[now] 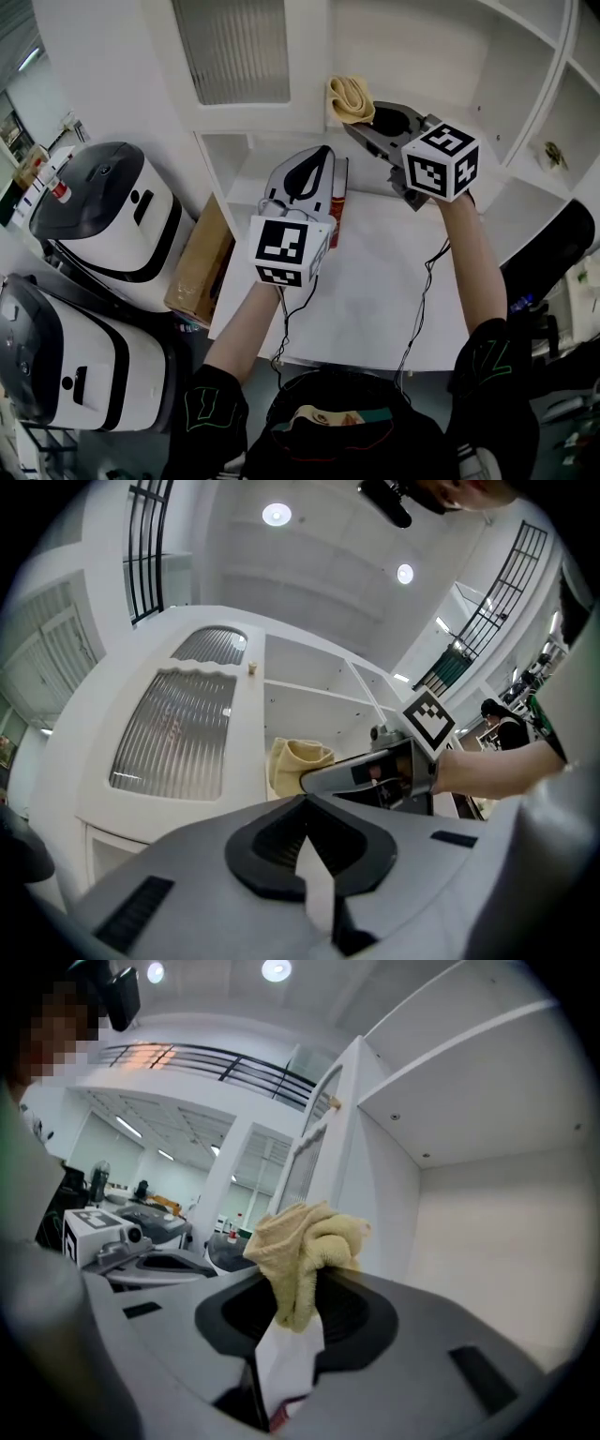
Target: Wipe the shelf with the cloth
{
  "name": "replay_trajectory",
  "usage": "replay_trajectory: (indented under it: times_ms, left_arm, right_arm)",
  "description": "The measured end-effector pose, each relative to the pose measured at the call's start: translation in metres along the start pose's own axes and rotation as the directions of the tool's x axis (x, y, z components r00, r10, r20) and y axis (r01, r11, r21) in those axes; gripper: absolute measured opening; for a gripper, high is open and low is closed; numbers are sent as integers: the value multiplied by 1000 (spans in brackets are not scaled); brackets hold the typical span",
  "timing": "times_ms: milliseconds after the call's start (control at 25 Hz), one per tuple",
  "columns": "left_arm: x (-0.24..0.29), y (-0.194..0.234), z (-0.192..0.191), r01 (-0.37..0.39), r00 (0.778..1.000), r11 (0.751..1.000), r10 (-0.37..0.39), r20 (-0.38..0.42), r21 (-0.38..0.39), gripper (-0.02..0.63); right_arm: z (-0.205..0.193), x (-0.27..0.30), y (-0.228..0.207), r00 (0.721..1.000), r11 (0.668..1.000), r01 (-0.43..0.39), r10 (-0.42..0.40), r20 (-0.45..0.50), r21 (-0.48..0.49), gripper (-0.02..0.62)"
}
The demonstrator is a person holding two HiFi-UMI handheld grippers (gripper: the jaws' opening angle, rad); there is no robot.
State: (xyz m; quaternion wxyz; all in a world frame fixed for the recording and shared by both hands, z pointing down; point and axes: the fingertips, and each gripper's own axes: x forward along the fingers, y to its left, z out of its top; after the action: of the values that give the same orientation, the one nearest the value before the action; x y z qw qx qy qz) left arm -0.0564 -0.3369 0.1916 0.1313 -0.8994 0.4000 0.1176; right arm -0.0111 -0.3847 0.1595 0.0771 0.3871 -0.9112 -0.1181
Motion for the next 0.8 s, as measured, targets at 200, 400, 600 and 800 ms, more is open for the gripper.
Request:
replay_trajectory:
  times_ms: [200,400,600,800]
  left_arm:
    - [-4,4,-7,-5,1000,1000,5,-7,-15,0]
    - [-6,7,-15,-13,1000,999,12,-14,-41,0]
    - [-8,10,-22,-15,1000,998,14,-19,-59,0]
    - [-7,14,-29,-24,999,997,22,-27,-74,0]
  right_arm:
    - [-9,8,-11,984,971,95,-125,-127,-221,117]
    - [-23,17,-24,941,914,96,-213,-263,-395,118]
    - [-35,26,-36,880,859,66,-290,-376,-508,117]
    - [-46,37,-31,820,806,-13,-331,-468,-592,117]
